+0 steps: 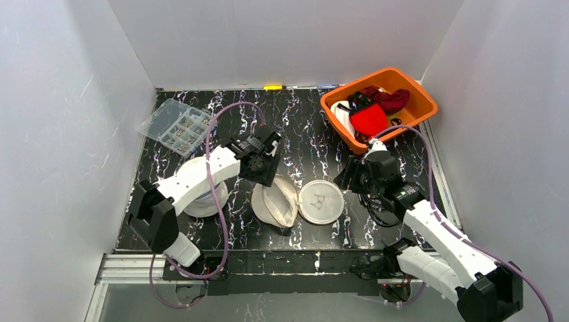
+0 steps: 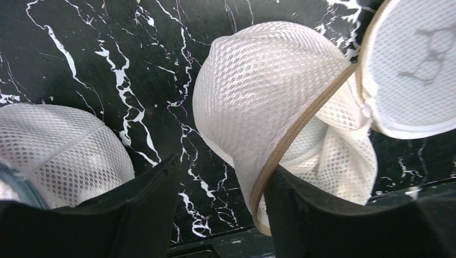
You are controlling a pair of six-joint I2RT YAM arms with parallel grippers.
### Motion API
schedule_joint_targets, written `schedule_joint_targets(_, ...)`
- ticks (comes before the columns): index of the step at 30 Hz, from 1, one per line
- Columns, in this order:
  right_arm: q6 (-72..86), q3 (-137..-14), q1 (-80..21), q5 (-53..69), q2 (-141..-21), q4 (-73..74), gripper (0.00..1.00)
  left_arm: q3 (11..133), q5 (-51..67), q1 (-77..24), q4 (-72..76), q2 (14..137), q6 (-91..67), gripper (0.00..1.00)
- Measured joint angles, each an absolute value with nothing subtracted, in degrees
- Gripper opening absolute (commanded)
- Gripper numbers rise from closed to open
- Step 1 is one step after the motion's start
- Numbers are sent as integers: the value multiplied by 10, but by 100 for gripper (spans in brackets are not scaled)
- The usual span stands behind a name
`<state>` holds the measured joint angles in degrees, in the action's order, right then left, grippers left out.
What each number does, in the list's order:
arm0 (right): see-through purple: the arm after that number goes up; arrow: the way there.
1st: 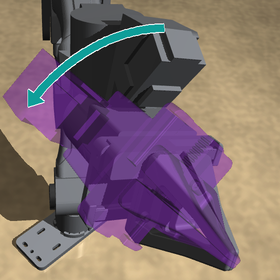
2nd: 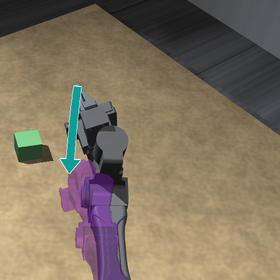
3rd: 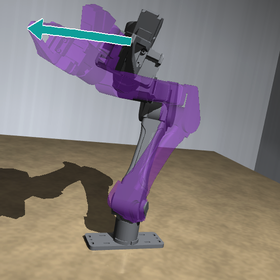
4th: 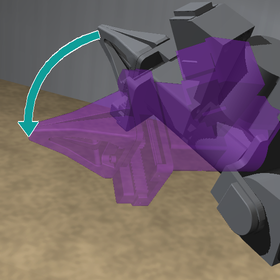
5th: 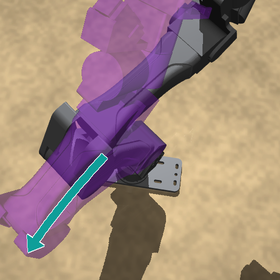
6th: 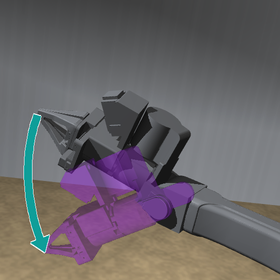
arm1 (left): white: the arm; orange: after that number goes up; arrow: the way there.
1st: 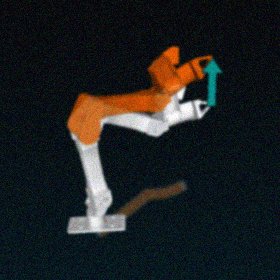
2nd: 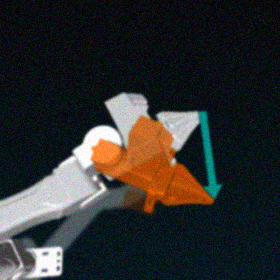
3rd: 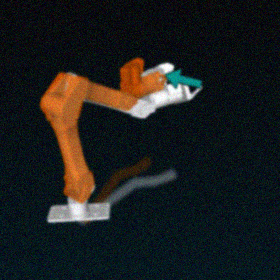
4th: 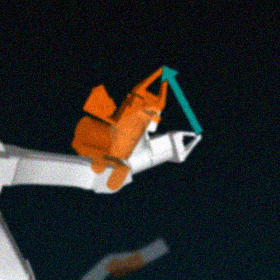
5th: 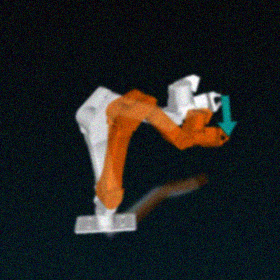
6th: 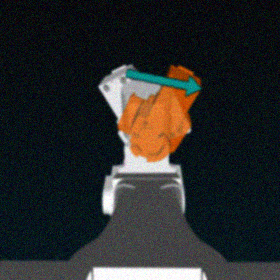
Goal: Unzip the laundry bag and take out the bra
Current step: Place the bra in the bin, then close the laundry bag at the center of the board.
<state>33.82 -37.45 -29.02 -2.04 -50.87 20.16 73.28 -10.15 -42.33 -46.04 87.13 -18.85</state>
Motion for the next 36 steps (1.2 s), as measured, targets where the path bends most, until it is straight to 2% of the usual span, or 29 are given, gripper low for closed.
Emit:
schedule_joint_targets(3, 354, -359, -290, -30, -498, 222, 64, 733, -102, -423, -469, 893, -182, 35)
schedule_joint_targets(7, 374, -345, -290, -40, -498, 244, 65, 733, -102, -423, -470, 901, -180, 7)
schedule_joint_targets(9, 383, -338, -290, -46, -499, 248, 66, 733, -101, -423, -467, 901, -182, 0)
schedule_joint_targets(19, 425, -275, -291, -46, -537, 233, 64, 683, -74, -423, -420, 839, -210, 0)
schedule_joint_targets(29, 425, -272, -310, -41, -623, 164, 62, 658, -49, -423, -397, 831, -223, 0)
schedule_joint_targets(36, 422, -276, -321, -63, -661, 135, 49, 657, -41, -423, -393, 831, -226, 0)
